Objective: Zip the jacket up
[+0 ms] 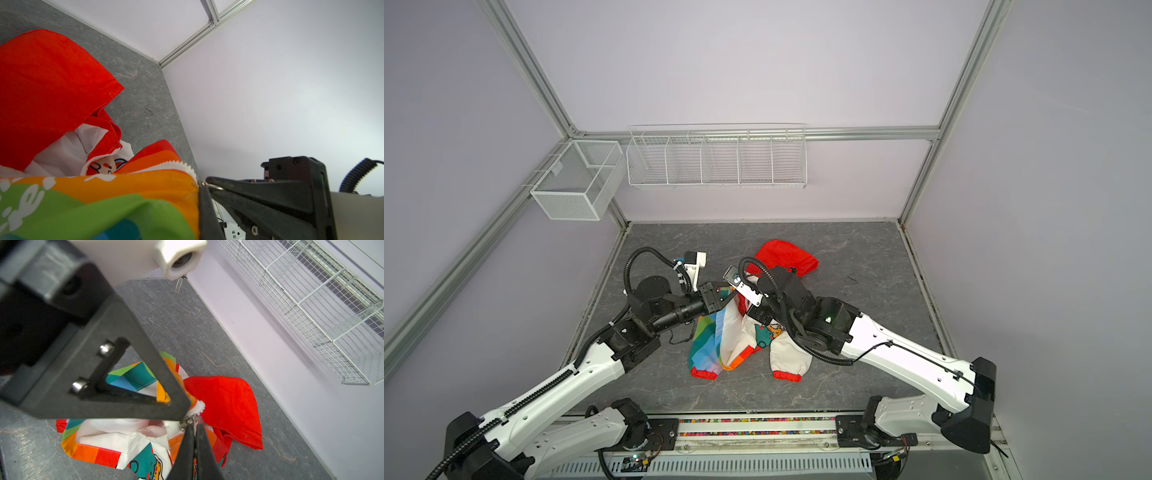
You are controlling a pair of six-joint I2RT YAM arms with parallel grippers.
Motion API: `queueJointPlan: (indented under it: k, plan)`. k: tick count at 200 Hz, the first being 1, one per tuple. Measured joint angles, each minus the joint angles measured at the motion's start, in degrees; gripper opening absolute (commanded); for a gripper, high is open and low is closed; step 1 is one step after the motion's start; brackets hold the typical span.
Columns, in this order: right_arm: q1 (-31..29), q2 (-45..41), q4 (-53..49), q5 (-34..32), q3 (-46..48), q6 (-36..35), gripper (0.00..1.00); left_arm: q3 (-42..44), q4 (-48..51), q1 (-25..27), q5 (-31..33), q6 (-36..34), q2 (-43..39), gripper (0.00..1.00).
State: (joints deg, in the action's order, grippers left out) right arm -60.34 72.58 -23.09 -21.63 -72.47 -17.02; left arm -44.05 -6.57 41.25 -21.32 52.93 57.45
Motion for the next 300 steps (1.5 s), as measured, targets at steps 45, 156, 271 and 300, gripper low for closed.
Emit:
queueJointPlan:
  k: [45,156,271,300]
  plan:
    - [1.73,0.17,0.24,0.5,0.0,1.16,0.07,0.0,-0.39,-0.02,-0.2,0.0,0.0,0.0]
    - [4.44,0.39,0.7,4.17,0.0,3.78,0.07,0.0,-0.52,-0.26,0.11,-0.07,0.35,0.0]
    - [5.42,-3.69,-1.11,10.71,0.68,5.03,0.07,-0.02,0.5,-0.04,0.33,-1.49,-1.01,0.0]
    - [5.55,-4.24,-2.23,12.66,0.74,5.46,0.07,-0.02,1.44,-0.04,0.35,-1.7,-1.57,0.0]
